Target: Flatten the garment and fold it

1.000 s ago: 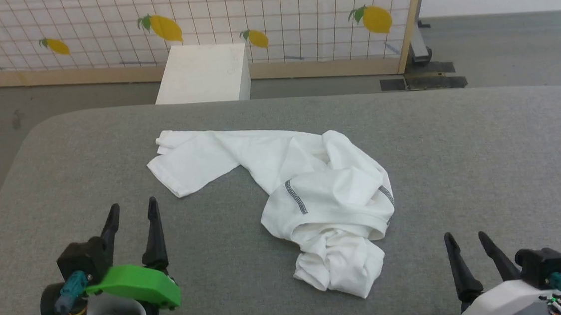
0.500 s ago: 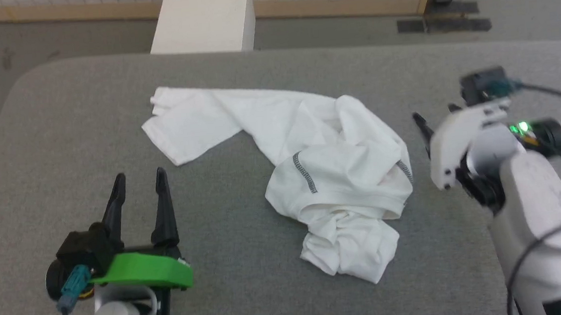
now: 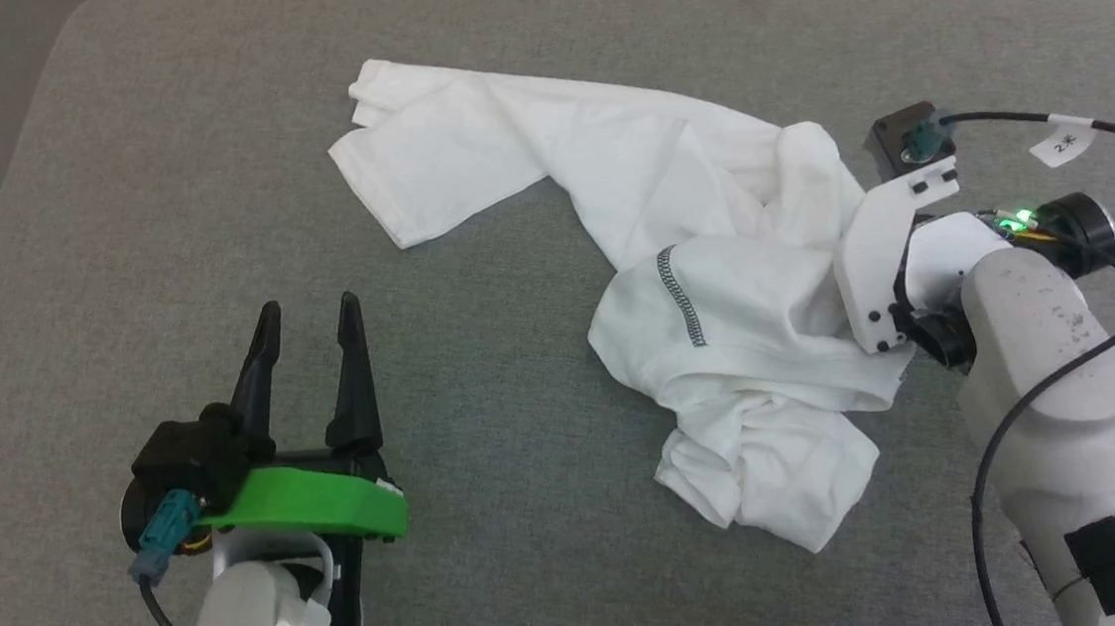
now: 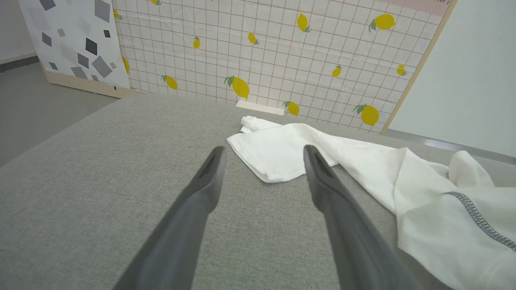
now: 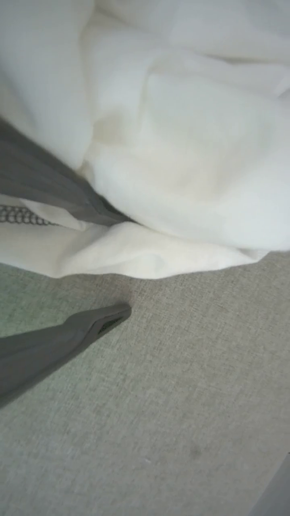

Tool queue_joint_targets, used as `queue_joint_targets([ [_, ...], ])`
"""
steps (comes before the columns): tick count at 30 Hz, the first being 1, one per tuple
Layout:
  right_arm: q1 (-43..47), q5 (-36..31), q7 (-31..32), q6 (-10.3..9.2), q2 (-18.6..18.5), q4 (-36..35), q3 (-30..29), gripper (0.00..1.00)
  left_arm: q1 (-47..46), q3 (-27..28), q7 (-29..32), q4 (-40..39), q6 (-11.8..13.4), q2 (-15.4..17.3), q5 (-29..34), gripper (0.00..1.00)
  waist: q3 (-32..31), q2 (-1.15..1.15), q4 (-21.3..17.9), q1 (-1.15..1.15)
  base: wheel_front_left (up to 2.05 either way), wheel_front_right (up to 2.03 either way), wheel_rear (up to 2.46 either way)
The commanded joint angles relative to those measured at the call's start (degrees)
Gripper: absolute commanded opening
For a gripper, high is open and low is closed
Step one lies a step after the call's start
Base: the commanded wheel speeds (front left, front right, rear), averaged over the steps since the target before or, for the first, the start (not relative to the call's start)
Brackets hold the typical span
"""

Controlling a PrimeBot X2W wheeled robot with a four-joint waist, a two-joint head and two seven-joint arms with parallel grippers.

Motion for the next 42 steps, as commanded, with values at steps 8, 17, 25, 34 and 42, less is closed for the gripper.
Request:
queue_joint_targets([
  [8, 0.75, 4.53, -9.35, -0.05, -4.24, -2.29, -5.96, 0.0, 0.28, 1.32, -0.26, 1.0, -1.2, -0.82, 0.84, 1.0, -3.23, 0.0, -2.52, -0.01, 0.0, 0.0, 0.0],
  [17, 14.18, 3.98, -9.05, -0.05, -7.6, -13.02, -28.9, 0.0, 3.4, 2.26, -0.26, 1.48, -1.43, -1.06, 0.91, 1.0, -7.59, 0.0, -5.82, -0.01, 0.0, 0.0, 0.0],
  [25, 27.24, 6.56, -10.03, -0.05, 0.15, -21.21, -34.73, 1.0, 4.93, 2.2, -0.26, 2.12, -1.46, -1.11, 0.19, 1.0, -8.58, 0.0, -6.89, -0.01, 0.0, 0.0, 0.0],
  [34, 30.66, 14.1, -26.98, -0.05, 1.76, -33.36, -35.51, 1.0, 3.43, 1.24, 0.34, 3.86, -0.87, -1.12, -4.65, 1.0, -10.78, 0.0, -9.24, -0.01, 0.0, 0.0, 0.0],
  [42, 34.91, 19.75, -29.12, -0.05, 1.8, -34.25, -29.82, 1.0, -11.35, -4.25, 20.03, 10.06, 1.99, -1.12, -21.41, 1.0, -7.35, 0.0, -15.02, -0.01, 0.0, 0.0, 0.0],
])
